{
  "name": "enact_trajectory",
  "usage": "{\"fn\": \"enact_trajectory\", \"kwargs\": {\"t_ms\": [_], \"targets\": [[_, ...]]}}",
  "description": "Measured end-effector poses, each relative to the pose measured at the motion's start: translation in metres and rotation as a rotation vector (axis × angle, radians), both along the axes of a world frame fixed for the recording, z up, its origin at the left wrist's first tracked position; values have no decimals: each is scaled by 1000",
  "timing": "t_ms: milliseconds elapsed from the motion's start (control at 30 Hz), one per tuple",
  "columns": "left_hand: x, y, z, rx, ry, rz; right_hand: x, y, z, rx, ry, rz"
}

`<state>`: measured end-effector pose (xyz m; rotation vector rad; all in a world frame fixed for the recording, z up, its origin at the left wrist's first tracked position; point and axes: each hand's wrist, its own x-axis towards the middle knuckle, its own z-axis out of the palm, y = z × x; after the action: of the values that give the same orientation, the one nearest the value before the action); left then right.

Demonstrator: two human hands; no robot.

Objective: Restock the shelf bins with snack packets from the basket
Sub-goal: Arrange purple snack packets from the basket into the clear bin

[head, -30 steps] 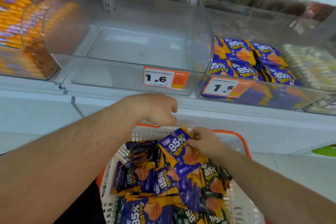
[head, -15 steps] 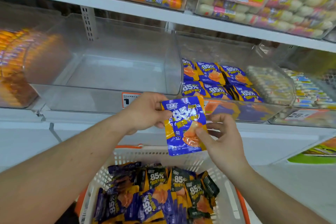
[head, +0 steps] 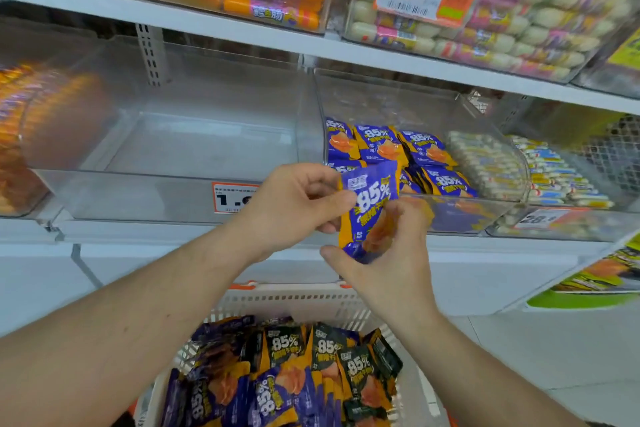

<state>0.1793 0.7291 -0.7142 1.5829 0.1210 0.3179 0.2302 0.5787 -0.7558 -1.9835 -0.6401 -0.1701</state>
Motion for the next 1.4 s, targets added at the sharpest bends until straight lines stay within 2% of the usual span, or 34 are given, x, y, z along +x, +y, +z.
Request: {"fn": "enact_trajectory", "kwargs": {"t_ms": [33,133,200,267,333,400,467,533,567,633,733,833,1033,1200,1400], "targets": [[-1,-4,6,-35,-36,-32,2,1,7,140,199,38],[2,1,10,-14,-158,31,20,-5,19,648,1038,375],[6,12,4,165,-244,184,32,-16,21,757,1278,603],[11,24,-5,463,-277,322,39,-23,21,765,1333,699],[18,34,-14,822,-293,377,45,-25,24,735,1301,722],[26,37,-25,1062,-201,360,55,-23,38,633,1114,593],[31,32,-27,1092,1,303,76,-15,52,430,792,270],[37,29,-24,1050,143,300,104,-5,61,115,450,-41],[40,31,-24,1025,149,322,121,0,62,-24,338,-124],[44,35,-21,962,111,370,156,13,58,-243,235,-207],[45,35,-23,951,36,404,203,39,47,-551,140,-252],[45,35,-28,975,-8,422,236,70,32,-713,120,-231],[46,39,-33,1128,-97,463,267,111,11,-874,127,-227],[48,39,-36,1151,-185,525,280,115,-10,-1004,132,-212],[50,39,-35,1119,-157,467,285,111,-9,-1009,133,-199]]}}
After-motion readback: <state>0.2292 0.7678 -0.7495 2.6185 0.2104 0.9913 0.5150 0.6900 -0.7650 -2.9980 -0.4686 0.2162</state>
